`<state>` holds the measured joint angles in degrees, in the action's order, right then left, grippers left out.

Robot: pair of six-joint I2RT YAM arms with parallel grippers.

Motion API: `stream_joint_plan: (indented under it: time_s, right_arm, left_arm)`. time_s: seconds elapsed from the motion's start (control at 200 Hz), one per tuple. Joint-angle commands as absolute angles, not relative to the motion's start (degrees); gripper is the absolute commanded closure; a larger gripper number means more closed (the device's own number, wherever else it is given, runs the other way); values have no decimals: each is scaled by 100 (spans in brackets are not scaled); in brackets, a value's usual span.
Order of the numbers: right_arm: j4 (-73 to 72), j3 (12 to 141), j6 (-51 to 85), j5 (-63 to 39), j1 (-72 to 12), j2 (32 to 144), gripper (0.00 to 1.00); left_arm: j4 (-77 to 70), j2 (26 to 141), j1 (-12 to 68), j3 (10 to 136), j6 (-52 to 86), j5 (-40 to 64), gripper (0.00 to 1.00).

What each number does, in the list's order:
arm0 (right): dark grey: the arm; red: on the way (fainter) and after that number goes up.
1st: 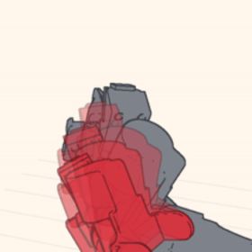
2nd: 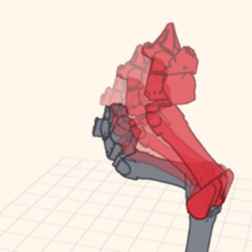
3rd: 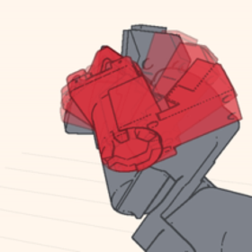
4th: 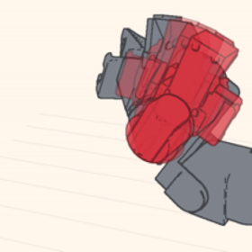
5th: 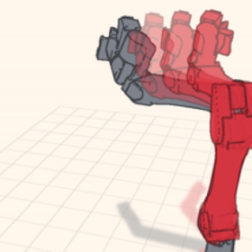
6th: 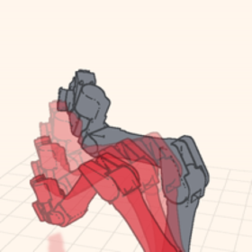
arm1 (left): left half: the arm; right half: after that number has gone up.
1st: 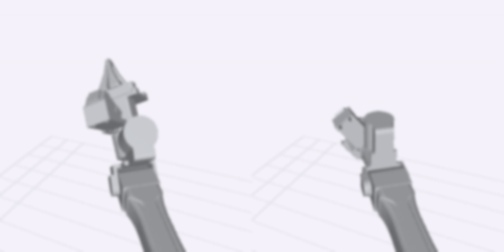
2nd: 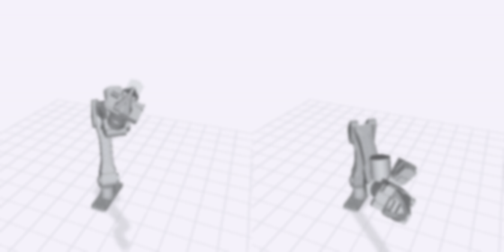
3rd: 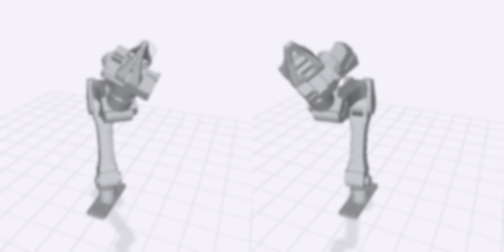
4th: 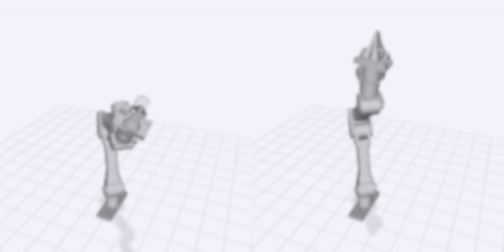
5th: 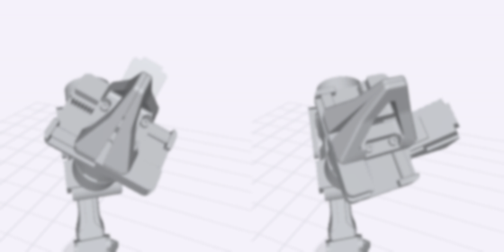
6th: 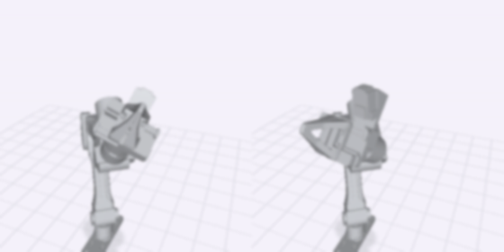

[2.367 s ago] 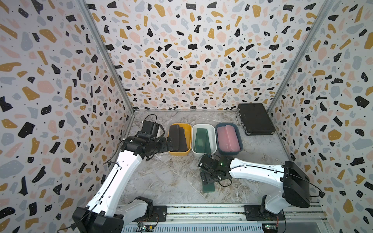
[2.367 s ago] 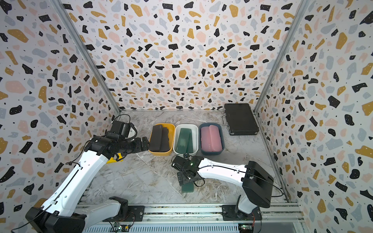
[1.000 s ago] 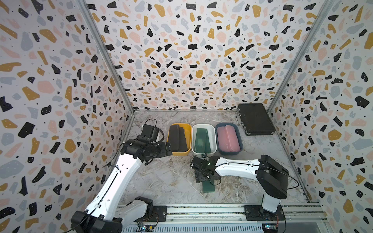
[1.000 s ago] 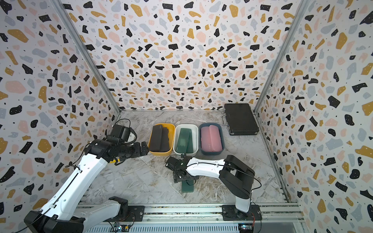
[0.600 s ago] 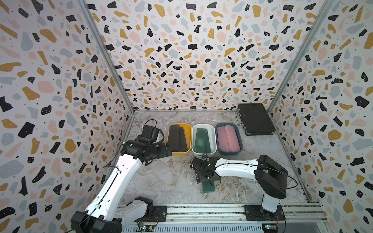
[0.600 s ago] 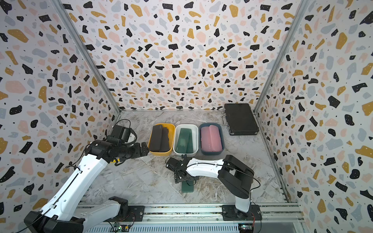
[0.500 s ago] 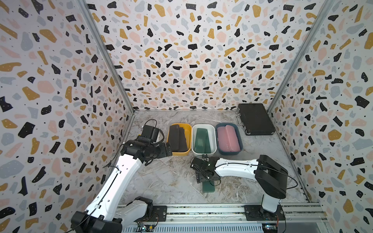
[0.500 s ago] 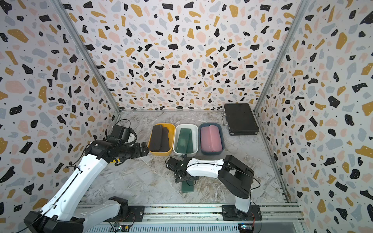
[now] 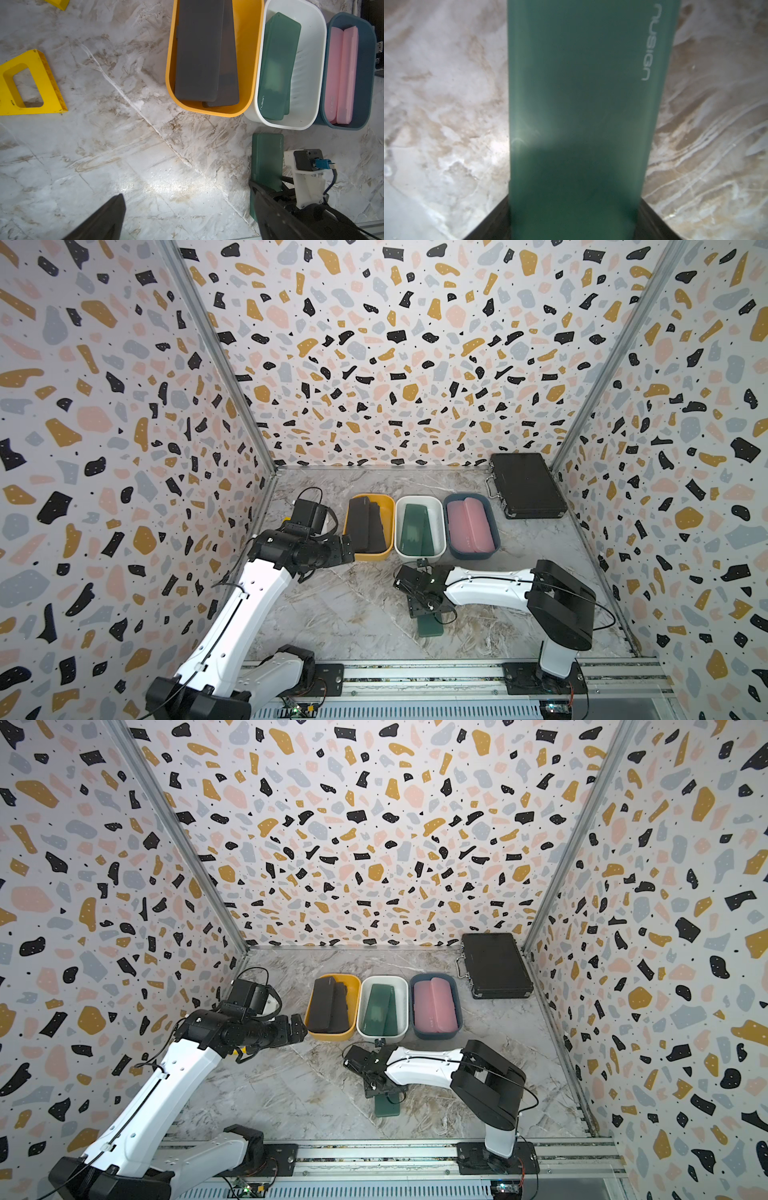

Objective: Place the pencil cases by color into the storage box
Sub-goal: Pick up the pencil case from the center of the board.

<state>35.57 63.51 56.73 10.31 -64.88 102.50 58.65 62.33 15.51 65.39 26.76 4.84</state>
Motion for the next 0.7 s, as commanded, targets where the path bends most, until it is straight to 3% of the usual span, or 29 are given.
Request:
stream_joint_plan:
  time_s: [0.0, 0.696]
  right_arm:
    - [3763, 6218, 5432, 894, -6477, 9933, 38]
    - [4575, 6581, 3899, -418, -6876, 9261, 41]
  left_arm:
    - [5842, 6076, 1574, 6468, 2703, 503, 0]
    - [5951, 5869, 1576, 6390, 2953, 506, 0]
